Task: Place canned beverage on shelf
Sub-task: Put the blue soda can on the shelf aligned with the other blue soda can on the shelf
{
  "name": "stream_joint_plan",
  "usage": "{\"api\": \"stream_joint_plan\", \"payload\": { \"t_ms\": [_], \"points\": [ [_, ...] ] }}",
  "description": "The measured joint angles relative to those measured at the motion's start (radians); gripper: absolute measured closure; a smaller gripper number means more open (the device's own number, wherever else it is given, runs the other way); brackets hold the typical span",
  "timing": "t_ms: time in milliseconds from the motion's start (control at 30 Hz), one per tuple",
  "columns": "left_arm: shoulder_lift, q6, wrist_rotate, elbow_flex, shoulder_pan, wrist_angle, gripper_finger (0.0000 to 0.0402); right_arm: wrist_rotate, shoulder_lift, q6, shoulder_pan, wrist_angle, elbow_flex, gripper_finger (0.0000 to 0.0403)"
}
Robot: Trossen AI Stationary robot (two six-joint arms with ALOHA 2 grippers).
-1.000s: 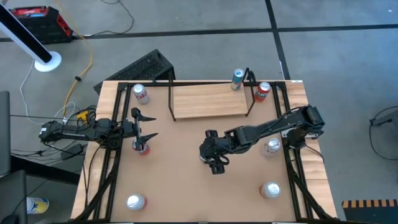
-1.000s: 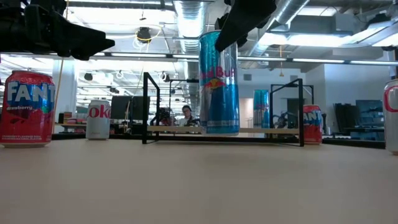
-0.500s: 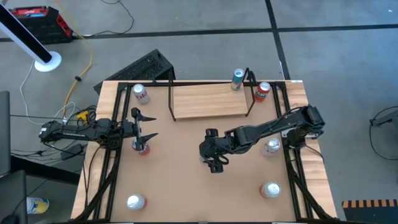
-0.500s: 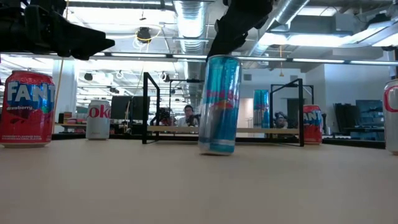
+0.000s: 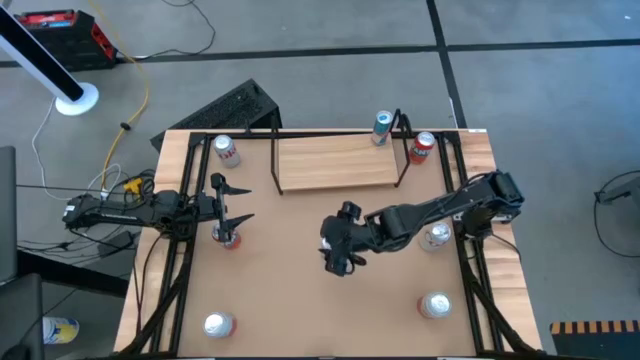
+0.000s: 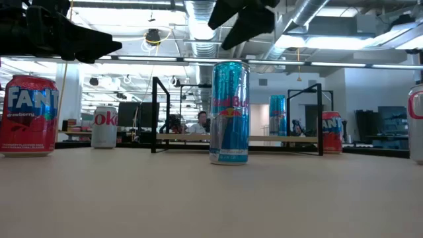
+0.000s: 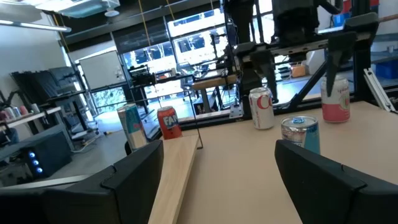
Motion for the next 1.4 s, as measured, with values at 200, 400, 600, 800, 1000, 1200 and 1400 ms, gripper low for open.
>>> {"api": "stream_joint_plan", "payload": {
  "t_ms": [200, 400, 600, 800, 1000, 1200, 1400],
  "points": [
    [0.000, 0.000, 0.000, 0.000, 0.000, -0.001, 0.0107, 0.037, 0.003, 0.042, 0.063, -0.059, 0.000, 0.0063],
    [0.000, 0.000, 0.000, 0.000, 0.000, -0.001, 0.0107, 0.130, 0.003, 0.025, 0.074, -0.083, 0.000, 0.0063],
    [0.000, 0.012, 0.000, 0.000, 0.000, -0.001, 0.0107, 0.115, 0.003, 0.021, 0.044, -0.074, -0.043, 0.0063],
    [0.000, 0.020, 0.000, 0.000, 0.000, -0.009, 0.0107, 0.035, 0.004, -0.023, 0.014, 0.013, -0.103, 0.0061],
    [0.000, 0.039, 0.000, 0.000, 0.000, -0.016, 0.0107, 0.027, 0.004, -0.038, 0.009, 0.083, -0.139, 0.0061],
    [0.000, 0.039, 0.000, 0.000, 0.000, -0.016, 0.0107, 0.026, 0.004, -0.031, 0.008, 0.084, -0.159, 0.0061],
    [0.000, 0.038, 0.000, 0.000, 0.000, -0.016, 0.0107, 0.024, 0.004, -0.031, 0.007, 0.085, -0.159, 0.0081]
  ]
}}
